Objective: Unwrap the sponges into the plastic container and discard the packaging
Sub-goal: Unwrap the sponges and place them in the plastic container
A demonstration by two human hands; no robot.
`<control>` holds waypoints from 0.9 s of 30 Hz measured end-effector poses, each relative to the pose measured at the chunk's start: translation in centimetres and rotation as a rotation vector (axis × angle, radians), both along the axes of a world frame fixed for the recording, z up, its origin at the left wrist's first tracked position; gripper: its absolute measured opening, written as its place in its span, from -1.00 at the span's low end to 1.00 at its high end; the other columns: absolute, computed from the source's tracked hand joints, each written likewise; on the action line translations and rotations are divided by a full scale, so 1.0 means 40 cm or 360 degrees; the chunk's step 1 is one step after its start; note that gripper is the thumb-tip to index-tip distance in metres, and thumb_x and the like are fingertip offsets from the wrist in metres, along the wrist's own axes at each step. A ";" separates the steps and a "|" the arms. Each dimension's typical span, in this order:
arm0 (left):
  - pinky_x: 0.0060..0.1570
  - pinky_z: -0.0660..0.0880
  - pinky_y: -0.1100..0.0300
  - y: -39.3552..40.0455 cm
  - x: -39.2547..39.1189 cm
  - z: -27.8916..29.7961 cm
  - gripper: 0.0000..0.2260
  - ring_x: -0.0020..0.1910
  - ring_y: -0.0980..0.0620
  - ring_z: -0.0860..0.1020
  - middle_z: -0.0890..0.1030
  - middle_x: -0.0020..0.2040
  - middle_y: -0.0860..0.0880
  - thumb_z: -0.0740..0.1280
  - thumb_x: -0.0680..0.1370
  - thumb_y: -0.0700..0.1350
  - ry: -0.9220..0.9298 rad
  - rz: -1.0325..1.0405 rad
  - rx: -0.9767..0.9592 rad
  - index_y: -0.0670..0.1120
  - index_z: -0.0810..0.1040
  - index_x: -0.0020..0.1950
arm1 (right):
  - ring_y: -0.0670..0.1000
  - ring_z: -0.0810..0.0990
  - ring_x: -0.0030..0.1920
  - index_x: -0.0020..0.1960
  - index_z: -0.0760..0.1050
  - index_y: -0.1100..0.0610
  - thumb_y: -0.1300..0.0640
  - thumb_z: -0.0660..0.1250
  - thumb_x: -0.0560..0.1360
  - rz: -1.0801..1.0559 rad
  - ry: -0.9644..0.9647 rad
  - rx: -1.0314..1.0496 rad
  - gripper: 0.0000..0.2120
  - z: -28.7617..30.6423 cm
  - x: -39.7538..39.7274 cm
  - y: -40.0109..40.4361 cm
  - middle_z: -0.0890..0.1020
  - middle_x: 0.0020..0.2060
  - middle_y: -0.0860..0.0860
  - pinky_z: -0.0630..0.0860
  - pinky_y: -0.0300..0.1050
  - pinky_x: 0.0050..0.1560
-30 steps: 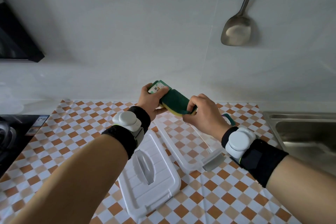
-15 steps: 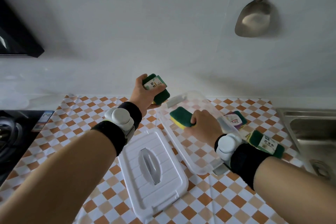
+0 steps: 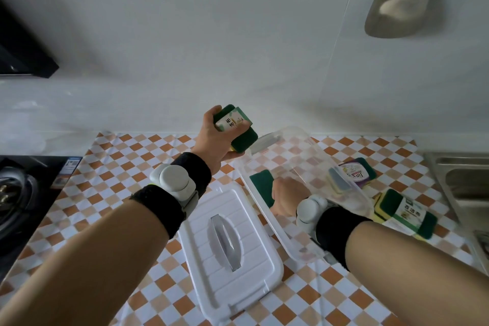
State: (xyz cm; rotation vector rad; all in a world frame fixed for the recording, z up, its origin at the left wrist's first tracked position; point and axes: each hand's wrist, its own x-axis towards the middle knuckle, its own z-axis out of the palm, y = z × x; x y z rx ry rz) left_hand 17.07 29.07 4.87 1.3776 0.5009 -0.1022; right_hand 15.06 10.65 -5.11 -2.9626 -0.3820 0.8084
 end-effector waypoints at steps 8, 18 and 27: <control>0.04 0.68 -0.30 -0.016 -0.003 0.029 -0.33 0.20 -0.18 0.65 0.50 0.32 -0.10 0.57 0.52 -0.16 -0.0046 -0.0018 -0.0038 0.14 0.33 0.52 | 0.00 0.57 -0.05 0.05 0.51 0.09 0.07 0.44 0.42 -0.0033 -0.0101 0.0476 -0.76 0.083 0.009 -0.059 0.60 -0.01 -0.01 0.58 -0.06 0.05; -0.06 0.73 -0.13 -0.102 -0.063 0.083 -0.32 0.17 -0.15 0.69 0.56 0.34 -0.16 0.56 0.53 -0.07 -0.0119 -0.0128 -0.0181 0.15 0.30 0.55 | -0.03 0.57 0.10 0.40 0.25 0.02 -0.30 0.49 0.34 -0.0375 -0.0632 0.1242 -0.20 0.305 -0.013 -0.064 0.50 0.20 -0.04 0.58 -0.02 0.09; 0.09 0.66 -0.33 -0.125 -0.115 0.107 -0.32 0.18 -0.18 0.69 0.64 0.26 -0.17 0.53 0.57 -0.07 -0.0143 -0.0304 -0.0237 0.18 0.26 0.58 | 0.06 0.63 0.02 0.29 0.34 0.04 -0.14 0.30 0.56 -0.0661 -0.0422 0.1407 -0.59 0.330 -0.025 -0.060 0.60 0.10 0.00 0.60 0.04 0.05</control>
